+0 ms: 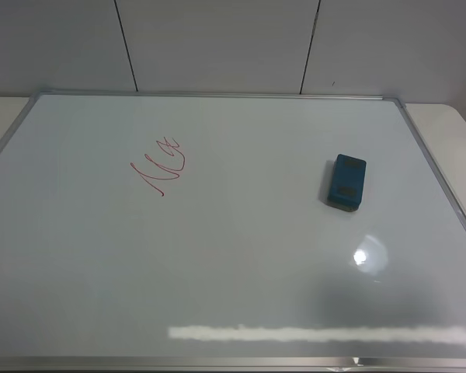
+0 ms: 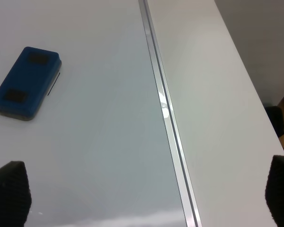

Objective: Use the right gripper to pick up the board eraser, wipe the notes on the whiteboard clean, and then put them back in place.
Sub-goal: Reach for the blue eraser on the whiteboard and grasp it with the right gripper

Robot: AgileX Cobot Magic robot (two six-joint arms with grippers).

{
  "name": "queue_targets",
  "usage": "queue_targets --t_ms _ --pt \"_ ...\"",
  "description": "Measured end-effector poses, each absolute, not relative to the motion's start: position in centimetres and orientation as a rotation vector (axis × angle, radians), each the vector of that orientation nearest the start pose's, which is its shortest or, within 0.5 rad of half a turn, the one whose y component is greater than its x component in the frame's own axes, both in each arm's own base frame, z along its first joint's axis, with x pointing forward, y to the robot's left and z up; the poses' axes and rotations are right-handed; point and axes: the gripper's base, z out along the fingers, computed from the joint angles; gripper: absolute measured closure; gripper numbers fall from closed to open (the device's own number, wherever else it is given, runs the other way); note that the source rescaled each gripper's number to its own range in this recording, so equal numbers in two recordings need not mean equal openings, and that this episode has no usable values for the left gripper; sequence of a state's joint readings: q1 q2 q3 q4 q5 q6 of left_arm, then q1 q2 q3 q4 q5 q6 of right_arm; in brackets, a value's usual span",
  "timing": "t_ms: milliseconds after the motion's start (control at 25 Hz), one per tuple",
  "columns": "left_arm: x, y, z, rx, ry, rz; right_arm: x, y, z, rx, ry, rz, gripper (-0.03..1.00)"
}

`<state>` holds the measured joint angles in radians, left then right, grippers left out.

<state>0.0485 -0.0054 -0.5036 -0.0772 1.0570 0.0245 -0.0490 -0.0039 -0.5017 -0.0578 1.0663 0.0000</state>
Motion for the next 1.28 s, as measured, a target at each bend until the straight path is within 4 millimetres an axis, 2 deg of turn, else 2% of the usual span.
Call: queue_targets --t_ms 1280 --pt "-0.58 -0.64 27.87 -0.021 2.029 -0.046 -0.62 -0.43 27.74 0.053 2.044 -0.100 -0.03"
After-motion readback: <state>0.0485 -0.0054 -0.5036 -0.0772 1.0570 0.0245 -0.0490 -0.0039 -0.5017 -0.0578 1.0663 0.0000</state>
